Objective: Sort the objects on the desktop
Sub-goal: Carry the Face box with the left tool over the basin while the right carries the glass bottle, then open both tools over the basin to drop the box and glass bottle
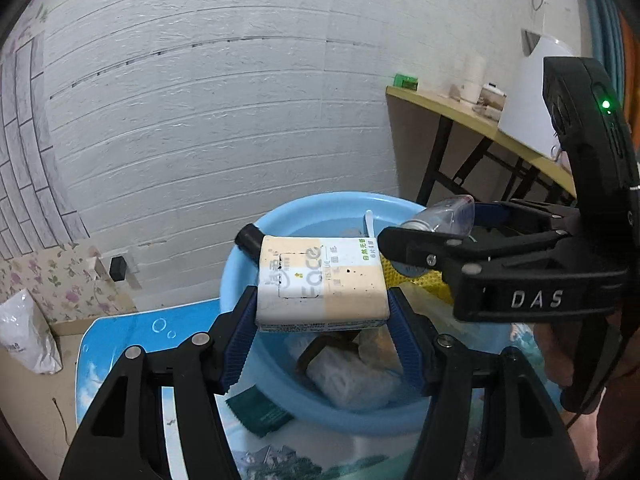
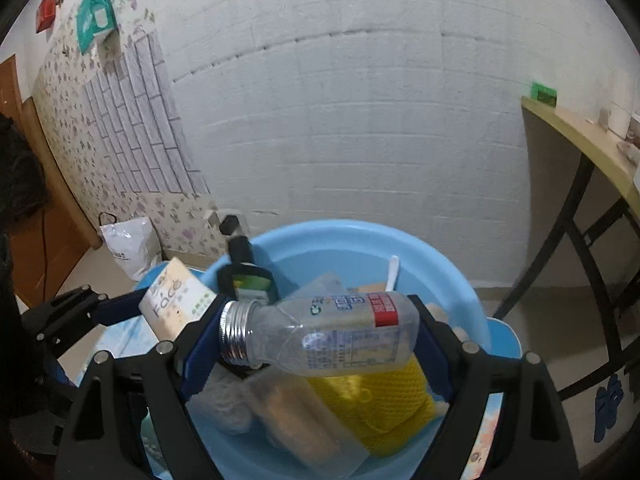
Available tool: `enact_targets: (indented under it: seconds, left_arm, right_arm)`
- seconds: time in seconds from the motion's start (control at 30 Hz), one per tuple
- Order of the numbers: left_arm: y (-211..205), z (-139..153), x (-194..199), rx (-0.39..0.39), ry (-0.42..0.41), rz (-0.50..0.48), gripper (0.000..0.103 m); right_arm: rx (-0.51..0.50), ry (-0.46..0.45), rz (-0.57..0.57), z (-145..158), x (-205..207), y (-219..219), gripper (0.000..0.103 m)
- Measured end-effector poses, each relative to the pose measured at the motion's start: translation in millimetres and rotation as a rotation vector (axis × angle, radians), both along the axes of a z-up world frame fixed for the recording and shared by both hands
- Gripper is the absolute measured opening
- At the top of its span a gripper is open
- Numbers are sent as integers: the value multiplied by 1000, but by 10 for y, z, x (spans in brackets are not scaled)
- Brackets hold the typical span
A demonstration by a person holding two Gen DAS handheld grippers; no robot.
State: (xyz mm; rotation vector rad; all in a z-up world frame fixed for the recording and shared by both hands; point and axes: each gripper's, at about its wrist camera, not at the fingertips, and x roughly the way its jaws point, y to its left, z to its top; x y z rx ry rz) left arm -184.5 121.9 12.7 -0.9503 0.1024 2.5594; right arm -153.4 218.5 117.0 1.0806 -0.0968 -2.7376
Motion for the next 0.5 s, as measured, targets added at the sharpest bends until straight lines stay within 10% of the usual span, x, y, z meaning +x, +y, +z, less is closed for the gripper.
enact_targets:
  seconds: [0.13, 0.5]
  left_arm:
    - [75, -50, -50, -15, -12, -3, 64]
    - [123, -84, -12, -52, -2, 14, 78]
  right_arm:
    - [-34, 21, -6, -79, 39, 80, 103]
    - [-42, 73, -44, -13, 263, 136, 103]
